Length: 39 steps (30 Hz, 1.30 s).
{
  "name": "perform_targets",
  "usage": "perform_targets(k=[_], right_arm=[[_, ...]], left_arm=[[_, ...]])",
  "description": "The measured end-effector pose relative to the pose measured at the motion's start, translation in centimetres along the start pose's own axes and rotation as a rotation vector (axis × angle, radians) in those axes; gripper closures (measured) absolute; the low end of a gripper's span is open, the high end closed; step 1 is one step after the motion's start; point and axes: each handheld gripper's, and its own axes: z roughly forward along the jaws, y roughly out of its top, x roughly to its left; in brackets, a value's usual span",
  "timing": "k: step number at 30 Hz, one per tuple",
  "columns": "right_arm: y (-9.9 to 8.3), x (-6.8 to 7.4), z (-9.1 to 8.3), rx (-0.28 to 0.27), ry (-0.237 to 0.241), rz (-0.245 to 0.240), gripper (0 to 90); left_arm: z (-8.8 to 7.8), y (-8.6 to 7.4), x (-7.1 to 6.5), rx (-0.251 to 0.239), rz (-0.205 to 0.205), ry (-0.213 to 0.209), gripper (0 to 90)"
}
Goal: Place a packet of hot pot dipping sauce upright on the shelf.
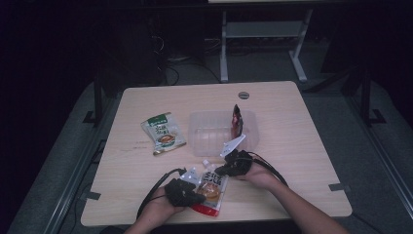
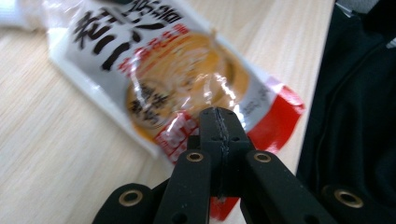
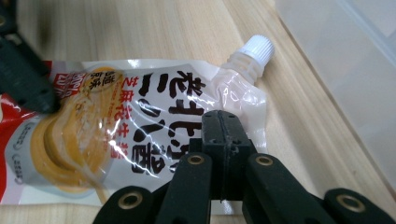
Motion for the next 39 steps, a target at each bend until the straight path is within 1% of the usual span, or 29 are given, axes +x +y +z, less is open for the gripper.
perform_targets(k=[2, 5, 6, 7, 9, 10, 14, 15, 16, 17, 18, 19, 20, 21, 22, 24, 25, 26, 27, 28, 29, 32, 33, 34, 36, 38, 39], right_arm=[[0.0, 0.1, 0.0, 0.002, -0.005, -0.011, 90.0], [-0.1, 0.5, -0.2, 0.024, -0.017, -0.015, 90.0], [-0.2, 0.6, -0.4, 0.031, -0.019, -0.020, 90.0], [-0.3, 0.7, -0.5, 0.038, -0.017, -0.013, 89.9], [-0.6, 0.9, -0.8, 0.043, -0.014, -0.014, 89.9], [-0.7, 1.0, -0.9, 0.046, -0.013, -0.006, 89.9], [-1.2, 1.6, -1.4, 0.061, -0.010, -0.012, 89.9], [-1.3, 1.8, -1.5, 0.065, -0.007, -0.015, 89.9], [-1.4, 2.0, -1.6, 0.070, 0.000, -0.015, 89.9], [-1.5, 2.2, -1.6, 0.067, 0.013, -0.009, 89.9], [-1.5, 2.4, -1.7, 0.076, 0.003, -0.016, 89.9], [-1.6, 2.5, -1.7, 0.075, 0.003, -0.016, 89.9], [-1.6, 2.7, -1.7, 0.074, 0.008, -0.011, 89.9], [-1.6, 2.7, -1.8, 0.077, 0.000, -0.010, 89.9], [-1.6, 2.7, -1.9, 0.072, 0.002, -0.005, 89.8], [-1.8, 2.5, -2.5, 0.032, 0.030, 0.028, 89.8], [-2.0, 2.5, -3.0, 0.019, 0.025, 0.039, 89.7], [-2.3, 2.4, -3.6, 0.004, 0.015, 0.054, 89.4], [-2.5, 2.4, -4.1, -0.009, 0.013, 0.071, 86.9], [-2.8, 2.3, -4.6, -0.021, 0.017, 0.110, 83.8], [-3.2, 2.3, -5.1, -0.038, 0.017, 0.144, 80.8], [-4.3, 1.8, -6.2, -0.060, 0.011, 0.200, 70.7], [-4.7, 1.5, -6.4, -0.064, 0.015, 0.214, 67.9], [-5.1, 1.3, -6.6, -0.070, 0.019, 0.237, 65.2], [-5.6, 1.2, -6.8, -0.072, 0.030, 0.259, 60.2], [-6.1, 1.0, -6.9, -0.068, 0.033, 0.273, 55.5], [-6.1, 0.9, -6.8, -0.065, 0.036, 0.279, 52.6]], left_arm=[[0.0, 0.0, 0.4, 0.011, -0.001, -0.005, 90.0], [0.0, 0.1, 0.6, 0.021, 0.001, 0.010, 90.0], [-0.1, 0.1, 0.8, 0.025, 0.005, 0.021, 90.0], [-0.2, 0.2, 1.0, 0.023, 0.001, 0.037, 90.0], [-0.3, 0.2, 1.3, 0.024, -0.002, 0.050, 90.0], [-0.4, 0.3, 1.6, 0.023, -0.001, 0.062, 90.0], [-0.5, 0.7, 2.8, 0.022, 0.000, 0.105, 90.0], [-0.6, 0.9, 3.2, 0.036, 0.010, 0.116, 90.0], [-0.5, 1.0, 3.3, 0.026, -0.004, 0.118, 89.9], [-0.5, 1.1, 3.4, 0.024, -0.007, 0.125, 90.0], [-0.5, 1.2, 3.6, 0.034, 0.005, 0.126, 89.9], [-0.4, 1.3, 3.6, 0.023, -0.007, 0.131, 89.9], [-0.4, 1.4, 3.7, 0.032, 0.004, 0.135, 89.9], [-0.3, 1.5, 3.8, 0.024, -0.003, 0.136, 89.9], [-0.3, 1.6, 4.0, 0.029, 0.001, 0.135, 89.9], [-0.3, 1.5, 4.1, 0.015, -0.015, 0.125, 89.9], [-0.6, 1.5, 4.2, 0.012, -0.008, 0.119, 89.9], [-0.7, 1.5, 4.1, -0.004, -0.024, 0.111, 89.9], [-0.9, 1.4, 4.0, -0.016, -0.026, 0.104, 89.9], [-1.2, 1.3, 3.9, -0.016, -0.021, 0.097, 89.9], [-1.5, 1.2, 3.8, -0.029, -0.023, 0.090, 89.9], [-2.2, 0.6, 3.2, -0.045, -0.032, 0.077, 89.9], [-2.5, 0.2, 2.9, -0.040, -0.034, 0.073, 89.9], [-2.6, 0.0, 2.7, -0.034, -0.033, 0.073, 89.9], [-2.9, -0.7, 2.2, -0.025, -0.029, 0.071, 89.9], [-3.0, -1.4, 2.2, -0.019, -0.029, 0.078, 89.9], [-2.9, -1.7, 2.3, -0.022, -0.043, 0.074, 89.9]])
